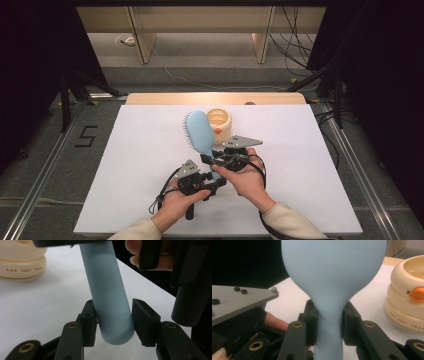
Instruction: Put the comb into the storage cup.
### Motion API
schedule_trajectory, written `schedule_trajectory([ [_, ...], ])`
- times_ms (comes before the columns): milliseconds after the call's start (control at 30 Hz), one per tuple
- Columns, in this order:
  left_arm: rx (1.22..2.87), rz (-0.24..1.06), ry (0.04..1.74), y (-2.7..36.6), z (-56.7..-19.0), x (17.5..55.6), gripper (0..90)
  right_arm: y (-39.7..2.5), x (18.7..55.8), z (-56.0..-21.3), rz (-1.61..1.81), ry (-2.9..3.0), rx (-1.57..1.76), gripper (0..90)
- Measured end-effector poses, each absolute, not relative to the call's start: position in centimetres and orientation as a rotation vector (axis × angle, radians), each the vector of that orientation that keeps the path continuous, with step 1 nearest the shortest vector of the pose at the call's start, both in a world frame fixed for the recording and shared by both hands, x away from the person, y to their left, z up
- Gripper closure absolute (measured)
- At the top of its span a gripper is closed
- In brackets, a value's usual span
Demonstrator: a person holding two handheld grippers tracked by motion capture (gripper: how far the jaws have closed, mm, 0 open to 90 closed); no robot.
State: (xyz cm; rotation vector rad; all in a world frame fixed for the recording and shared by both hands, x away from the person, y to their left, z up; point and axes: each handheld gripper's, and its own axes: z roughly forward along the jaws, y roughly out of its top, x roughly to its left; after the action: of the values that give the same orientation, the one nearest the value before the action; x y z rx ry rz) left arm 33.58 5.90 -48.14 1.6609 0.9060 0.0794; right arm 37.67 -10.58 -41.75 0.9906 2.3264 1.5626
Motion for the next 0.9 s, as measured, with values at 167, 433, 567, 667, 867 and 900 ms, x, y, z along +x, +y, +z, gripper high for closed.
schedule_trajectory([
  [167,1.628,0.089,0.919,6.0,-47.9,33.7,53.3,-10.4,37.5,-41.8,1.561,2.325,0.991,70.5],
  [433,1.608,0.103,0.934,6.3,-47.7,34.0,52.7,-10.2,37.5,-42.1,1.521,2.366,1.012,70.5],
  [567,1.622,0.091,0.939,6.0,-48.0,33.8,52.7,-10.2,37.7,-42.5,1.484,2.41,1.037,70.5],
  [667,1.623,0.09,0.948,5.9,-48.1,33.8,52.8,-10.2,37.7,-42.6,1.458,2.43,1.043,70.5],
  [867,1.61,0.087,0.967,6.0,-48.2,33.8,53.6,-10.1,37.7,-42.7,1.445,2.436,1.057,70.5],
  [900,1.61,0.086,0.969,6.0,-48.2,33.8,53.7,-10.1,37.7,-42.8,1.444,2.437,1.061,70.5],
])
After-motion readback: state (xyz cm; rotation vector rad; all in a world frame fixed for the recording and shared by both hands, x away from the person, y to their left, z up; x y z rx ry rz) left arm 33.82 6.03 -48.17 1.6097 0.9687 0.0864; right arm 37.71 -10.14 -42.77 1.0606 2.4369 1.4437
